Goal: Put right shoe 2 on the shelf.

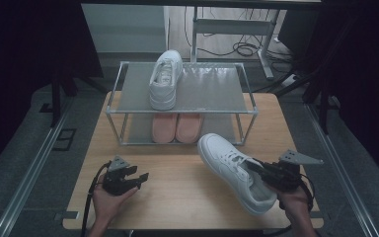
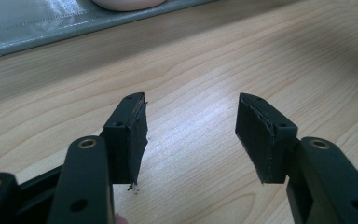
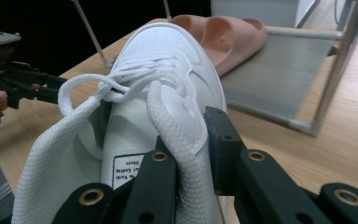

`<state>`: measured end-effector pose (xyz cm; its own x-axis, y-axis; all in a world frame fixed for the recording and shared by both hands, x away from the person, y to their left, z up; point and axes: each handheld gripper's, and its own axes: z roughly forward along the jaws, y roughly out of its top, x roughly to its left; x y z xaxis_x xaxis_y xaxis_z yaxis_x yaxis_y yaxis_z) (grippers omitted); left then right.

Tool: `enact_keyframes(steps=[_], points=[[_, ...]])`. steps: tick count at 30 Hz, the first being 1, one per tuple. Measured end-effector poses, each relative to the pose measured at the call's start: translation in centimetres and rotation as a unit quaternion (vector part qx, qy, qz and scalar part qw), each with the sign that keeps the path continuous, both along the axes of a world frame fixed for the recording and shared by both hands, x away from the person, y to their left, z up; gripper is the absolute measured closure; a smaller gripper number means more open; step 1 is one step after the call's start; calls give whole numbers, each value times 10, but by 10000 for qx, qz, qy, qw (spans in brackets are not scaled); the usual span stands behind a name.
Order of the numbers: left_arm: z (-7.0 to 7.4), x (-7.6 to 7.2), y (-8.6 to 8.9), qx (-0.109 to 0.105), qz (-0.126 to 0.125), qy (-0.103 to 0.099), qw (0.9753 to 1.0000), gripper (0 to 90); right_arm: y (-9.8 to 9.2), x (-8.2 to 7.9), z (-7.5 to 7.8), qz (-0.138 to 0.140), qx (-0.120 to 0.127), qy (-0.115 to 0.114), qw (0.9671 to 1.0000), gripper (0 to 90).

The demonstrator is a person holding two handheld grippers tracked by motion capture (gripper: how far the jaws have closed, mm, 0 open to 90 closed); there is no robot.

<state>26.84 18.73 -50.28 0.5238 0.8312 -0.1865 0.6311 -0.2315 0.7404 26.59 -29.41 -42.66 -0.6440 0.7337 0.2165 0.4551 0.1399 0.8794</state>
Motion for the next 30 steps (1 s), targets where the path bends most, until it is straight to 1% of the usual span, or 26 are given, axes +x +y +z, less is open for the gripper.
enact_keyframes(steps=[1,3,8,13,20,24,27,30], points=[[0,0,0,11,4,6,10000,439,0,0,0,0,0,0,10000,808],[-1,0,0,1,0,13,10000,440,7,2,1,52,23,-4,10000,808],[-1,0,0,-4,0,10,10000,440,17,5,3,118,54,-18,9999,808],[-1,0,-1,9,-16,10,10000,439,32,8,7,243,89,-64,9996,808],[-2,0,-1,14,-16,26,10000,439,47,13,13,373,81,-131,9992,808],[-2,0,-1,10,-12,33,10000,439,55,16,18,392,67,-156,9991,808],[-2,0,-1,7,-26,25,10000,439,58,18,21,393,102,-165,9990,808],[-3,0,-1,6,-31,26,10000,440,63,19,26,403,193,-206,9988,808]])
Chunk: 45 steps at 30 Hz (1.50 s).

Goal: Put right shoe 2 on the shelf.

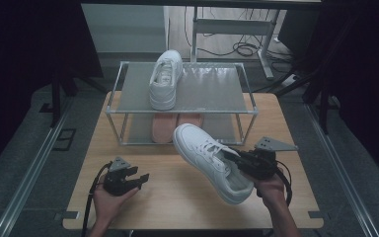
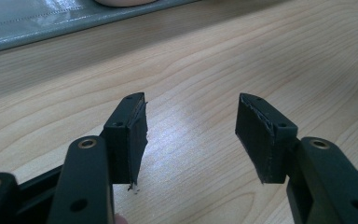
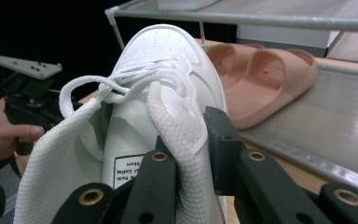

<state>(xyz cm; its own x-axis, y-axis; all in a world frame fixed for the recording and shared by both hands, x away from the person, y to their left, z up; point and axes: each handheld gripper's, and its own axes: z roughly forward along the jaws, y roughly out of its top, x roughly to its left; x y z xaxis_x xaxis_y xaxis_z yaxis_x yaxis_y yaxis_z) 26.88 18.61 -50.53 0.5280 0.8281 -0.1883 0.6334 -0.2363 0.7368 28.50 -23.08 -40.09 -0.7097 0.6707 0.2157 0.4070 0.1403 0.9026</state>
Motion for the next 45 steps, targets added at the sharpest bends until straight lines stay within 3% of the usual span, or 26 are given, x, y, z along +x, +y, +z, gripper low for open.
enact_keyframes(steps=[9,16,26,33,45], points=[[0,0,0,-6,17,20,10000,439,13,2,12,101,77,-86,9999,808],[1,0,1,8,2,-7,10000,440,15,4,19,19,170,-114,9998,807],[2,-1,0,-18,-4,-27,10000,439,12,10,49,-264,293,-276,9988,808],[2,0,0,-16,3,-26,10000,438,12,25,68,-434,436,-358,9975,807],[2,0,1,-26,1,-33,10000,438,14,47,82,-671,448,-342,9962,807]])
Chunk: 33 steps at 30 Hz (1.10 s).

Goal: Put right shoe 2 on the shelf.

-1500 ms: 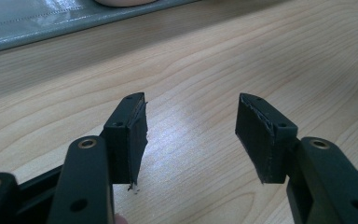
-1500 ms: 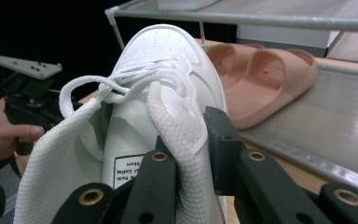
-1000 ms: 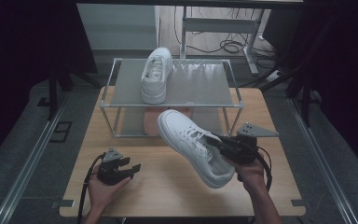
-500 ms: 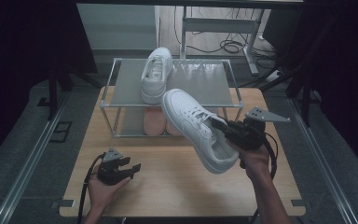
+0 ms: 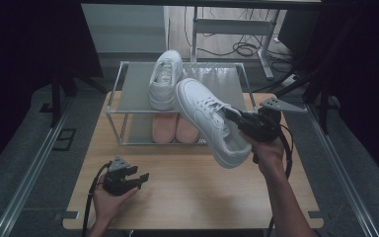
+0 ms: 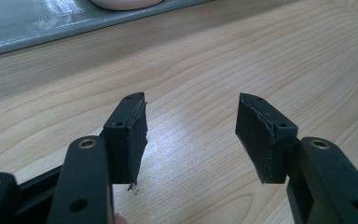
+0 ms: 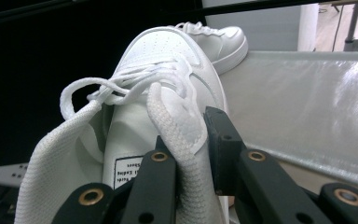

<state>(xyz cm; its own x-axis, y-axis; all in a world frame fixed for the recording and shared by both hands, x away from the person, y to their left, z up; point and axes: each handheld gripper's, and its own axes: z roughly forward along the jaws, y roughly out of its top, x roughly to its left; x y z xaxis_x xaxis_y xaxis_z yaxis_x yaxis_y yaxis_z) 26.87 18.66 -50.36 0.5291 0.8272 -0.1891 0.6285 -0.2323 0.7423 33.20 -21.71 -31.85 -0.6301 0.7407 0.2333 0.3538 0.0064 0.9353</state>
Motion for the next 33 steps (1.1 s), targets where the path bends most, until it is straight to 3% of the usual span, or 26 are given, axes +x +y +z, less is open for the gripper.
enact_keyframes(steps=[19,33], points=[[-1,1,0,-9,-16,-1,10000,438,9,45,19,-559,-81,169,9983,805],[-2,1,-1,-10,-33,15,10000,438,22,83,29,-1062,-196,333,9936,804]])
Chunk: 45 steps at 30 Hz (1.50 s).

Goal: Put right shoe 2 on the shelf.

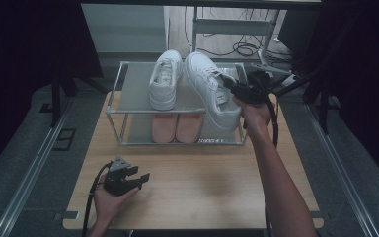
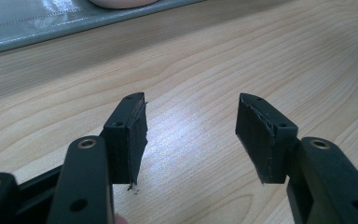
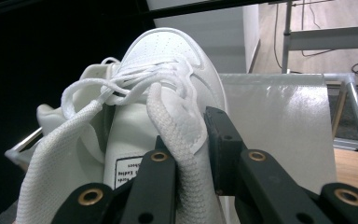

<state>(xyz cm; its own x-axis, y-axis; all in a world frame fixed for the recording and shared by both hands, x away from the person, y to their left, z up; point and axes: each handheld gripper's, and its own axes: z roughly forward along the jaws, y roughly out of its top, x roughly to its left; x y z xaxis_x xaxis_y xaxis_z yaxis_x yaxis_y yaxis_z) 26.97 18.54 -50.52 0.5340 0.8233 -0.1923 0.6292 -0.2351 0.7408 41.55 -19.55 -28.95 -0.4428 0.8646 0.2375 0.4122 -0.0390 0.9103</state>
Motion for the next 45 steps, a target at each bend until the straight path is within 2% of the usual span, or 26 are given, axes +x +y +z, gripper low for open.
enact_keyframes(steps=[11,32,45], points=[[1,0,1,-17,4,-19,10000,438,9,22,3,-282,-75,175,9994,803],[2,0,4,-68,16,-29,10000,438,27,54,4,-567,-230,377,9974,801],[1,1,4,-58,13,-13,10000,438,39,81,2,-835,-301,602,9942,797]])
